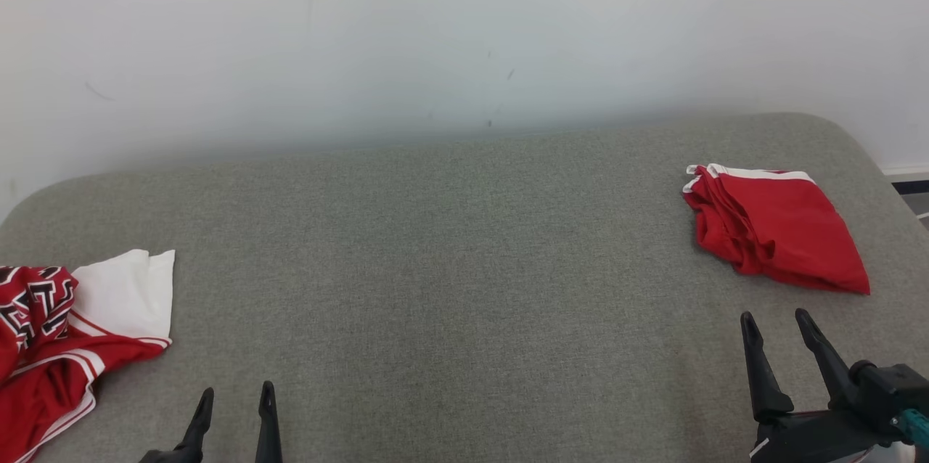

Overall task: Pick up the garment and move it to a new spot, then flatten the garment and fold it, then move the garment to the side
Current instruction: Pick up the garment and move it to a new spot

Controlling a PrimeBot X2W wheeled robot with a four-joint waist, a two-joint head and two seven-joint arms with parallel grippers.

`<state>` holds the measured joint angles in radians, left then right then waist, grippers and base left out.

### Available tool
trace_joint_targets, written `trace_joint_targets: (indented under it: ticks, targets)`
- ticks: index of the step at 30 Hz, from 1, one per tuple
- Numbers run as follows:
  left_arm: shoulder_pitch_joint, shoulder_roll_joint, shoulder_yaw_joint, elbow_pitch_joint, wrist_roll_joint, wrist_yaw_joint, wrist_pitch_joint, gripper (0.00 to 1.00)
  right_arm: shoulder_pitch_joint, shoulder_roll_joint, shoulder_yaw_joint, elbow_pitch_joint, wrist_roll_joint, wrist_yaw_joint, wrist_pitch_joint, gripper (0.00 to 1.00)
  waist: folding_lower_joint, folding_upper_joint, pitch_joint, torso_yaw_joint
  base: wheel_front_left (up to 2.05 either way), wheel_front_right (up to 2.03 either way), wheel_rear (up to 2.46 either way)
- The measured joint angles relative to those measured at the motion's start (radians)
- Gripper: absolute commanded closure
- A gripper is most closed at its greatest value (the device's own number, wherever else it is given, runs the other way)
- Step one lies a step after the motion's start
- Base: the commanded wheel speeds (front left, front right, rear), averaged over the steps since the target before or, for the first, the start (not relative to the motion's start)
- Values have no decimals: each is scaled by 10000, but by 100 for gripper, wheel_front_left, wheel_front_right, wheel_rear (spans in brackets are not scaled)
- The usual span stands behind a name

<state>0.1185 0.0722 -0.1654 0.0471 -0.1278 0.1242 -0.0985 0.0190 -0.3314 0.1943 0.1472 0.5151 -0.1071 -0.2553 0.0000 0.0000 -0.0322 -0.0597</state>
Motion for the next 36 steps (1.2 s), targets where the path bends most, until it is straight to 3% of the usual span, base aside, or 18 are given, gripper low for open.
trace_joint_targets:
  ticks: [21, 36]
  targets:
    - [-20, -100, 96, -155, -42, 0, 472, 0, -4, 25, -84, 94, -142, -73, 0, 0, 0, 0, -23, 40, 0, 0, 0]
    - [-54, -100, 188, -234, 401, 0, 715, 0, 221, 84, -309, 125, -107, -73, 0, 0, 0, 1, -60, 1007, 0, 0, 0]
